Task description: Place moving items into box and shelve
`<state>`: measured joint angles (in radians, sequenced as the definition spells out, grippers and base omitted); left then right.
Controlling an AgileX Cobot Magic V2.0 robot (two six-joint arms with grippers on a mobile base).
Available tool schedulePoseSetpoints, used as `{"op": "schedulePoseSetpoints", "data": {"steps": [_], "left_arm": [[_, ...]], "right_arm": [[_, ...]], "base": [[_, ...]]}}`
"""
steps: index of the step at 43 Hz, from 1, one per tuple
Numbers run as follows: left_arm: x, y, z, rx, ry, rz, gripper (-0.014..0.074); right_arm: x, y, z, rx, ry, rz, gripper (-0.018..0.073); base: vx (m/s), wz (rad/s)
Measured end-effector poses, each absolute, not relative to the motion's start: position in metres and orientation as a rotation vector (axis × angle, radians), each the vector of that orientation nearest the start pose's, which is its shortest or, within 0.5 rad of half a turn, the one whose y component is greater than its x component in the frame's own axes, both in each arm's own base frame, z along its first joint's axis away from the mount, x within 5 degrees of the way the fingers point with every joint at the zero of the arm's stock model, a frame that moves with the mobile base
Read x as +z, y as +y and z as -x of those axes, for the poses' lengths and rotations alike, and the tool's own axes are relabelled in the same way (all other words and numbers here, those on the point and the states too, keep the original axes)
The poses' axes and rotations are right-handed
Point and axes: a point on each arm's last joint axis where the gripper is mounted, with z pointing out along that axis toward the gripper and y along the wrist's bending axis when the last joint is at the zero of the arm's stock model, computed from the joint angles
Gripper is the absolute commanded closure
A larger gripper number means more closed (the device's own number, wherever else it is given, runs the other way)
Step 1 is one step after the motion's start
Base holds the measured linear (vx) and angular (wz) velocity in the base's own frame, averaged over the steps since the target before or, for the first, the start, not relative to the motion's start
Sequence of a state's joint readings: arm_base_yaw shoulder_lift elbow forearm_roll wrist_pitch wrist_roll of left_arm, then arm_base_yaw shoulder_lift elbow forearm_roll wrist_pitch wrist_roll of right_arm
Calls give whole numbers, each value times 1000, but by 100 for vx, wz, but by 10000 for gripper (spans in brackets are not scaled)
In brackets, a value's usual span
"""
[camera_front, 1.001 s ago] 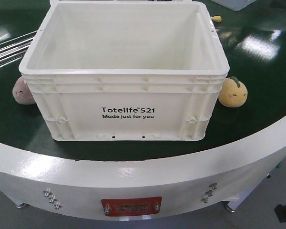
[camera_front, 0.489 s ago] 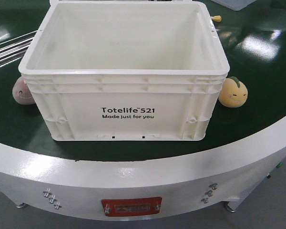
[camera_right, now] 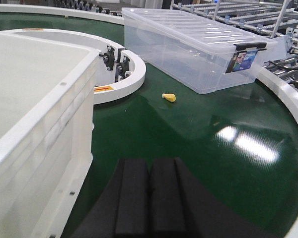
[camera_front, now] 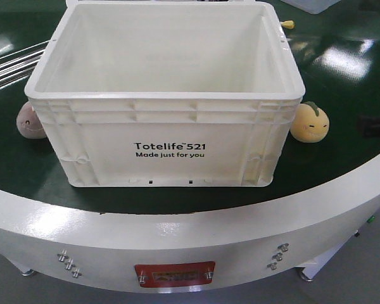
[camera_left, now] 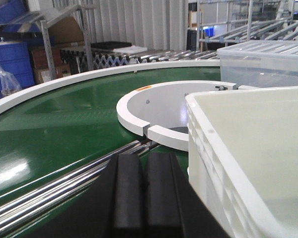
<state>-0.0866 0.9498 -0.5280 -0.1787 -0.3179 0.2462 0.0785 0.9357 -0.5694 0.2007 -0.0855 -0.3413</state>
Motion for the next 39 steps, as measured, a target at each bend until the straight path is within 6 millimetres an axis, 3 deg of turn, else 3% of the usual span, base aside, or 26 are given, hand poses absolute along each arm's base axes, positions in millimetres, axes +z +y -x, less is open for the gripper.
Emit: {"op": "schedulePoseSetpoints", "data": {"steps": [10,20,21,29,39], "left_arm": [[316,-16,-249,43,1614,-86,603],[313,-16,-264,55,1585,-76,602],[313,-16,-264,56,1585,-76,551],[313,-16,-264,56,1582,-74,424],[313,-16,-264,56,1582,-74,183]], "right_arm": [[312,15,-246,-83,1722,158,567],[308,14,-261,-106,1667,136,567],[308,14,-261,-107,1664,135,514],[309,14,-262,-109,1650,131,372],[309,14,-262,-109,1653,132,52]], "base": [[0,0],[0,0],[0,0],[0,0],[0,0]]}}
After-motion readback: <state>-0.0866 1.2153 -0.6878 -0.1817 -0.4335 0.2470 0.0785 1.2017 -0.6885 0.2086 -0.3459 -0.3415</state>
